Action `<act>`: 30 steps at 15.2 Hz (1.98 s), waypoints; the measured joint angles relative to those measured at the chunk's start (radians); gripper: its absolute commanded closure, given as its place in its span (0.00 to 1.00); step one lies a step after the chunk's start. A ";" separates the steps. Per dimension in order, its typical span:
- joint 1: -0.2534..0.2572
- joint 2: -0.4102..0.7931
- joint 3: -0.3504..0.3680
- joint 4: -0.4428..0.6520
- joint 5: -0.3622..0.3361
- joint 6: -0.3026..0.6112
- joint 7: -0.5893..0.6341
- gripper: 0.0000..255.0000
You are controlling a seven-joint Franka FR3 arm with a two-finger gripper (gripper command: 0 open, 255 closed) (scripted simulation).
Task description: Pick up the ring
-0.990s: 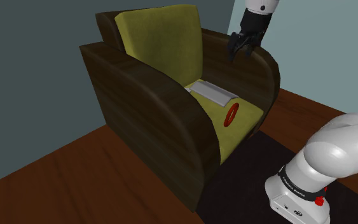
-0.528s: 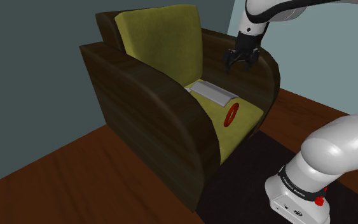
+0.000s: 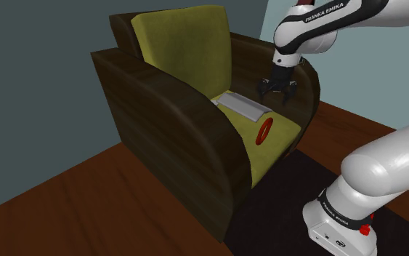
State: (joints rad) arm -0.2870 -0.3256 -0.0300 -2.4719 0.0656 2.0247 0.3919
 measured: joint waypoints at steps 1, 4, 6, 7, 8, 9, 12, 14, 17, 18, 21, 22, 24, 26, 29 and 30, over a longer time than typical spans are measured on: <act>-0.012 0.020 -0.009 -0.008 0.005 0.013 0.016 0.00; -0.033 0.074 -0.025 -0.032 0.022 0.056 0.059 0.00; -0.033 0.100 -0.025 -0.042 0.029 0.087 0.065 0.00; -0.033 0.109 -0.025 -0.048 0.030 0.100 0.065 0.00; -0.033 0.116 -0.026 -0.055 0.032 0.114 0.063 0.00; -0.032 0.126 -0.025 -0.059 0.034 0.128 0.063 0.00; -0.032 0.150 -0.027 -0.069 0.037 0.162 0.057 1.00; -0.032 0.151 -0.027 -0.073 0.037 0.167 0.056 1.00; -0.032 0.151 -0.027 -0.074 0.037 0.169 0.056 1.00; -0.032 0.151 -0.027 -0.074 0.037 0.169 0.056 1.00; -0.032 0.151 -0.027 -0.074 0.037 0.169 0.056 1.00; -0.032 0.152 -0.027 -0.073 0.037 0.169 0.056 1.00; -0.033 0.143 -0.027 -0.066 0.035 0.152 0.057 1.00; -0.033 0.122 -0.026 -0.058 0.032 0.124 0.062 1.00; -0.034 0.100 -0.026 -0.037 0.029 0.081 0.068 1.00; -0.034 0.091 -0.026 -0.031 0.027 0.067 0.070 1.00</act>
State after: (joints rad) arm -0.3213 -0.2341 -0.0558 -2.5033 0.0928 2.0919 0.4615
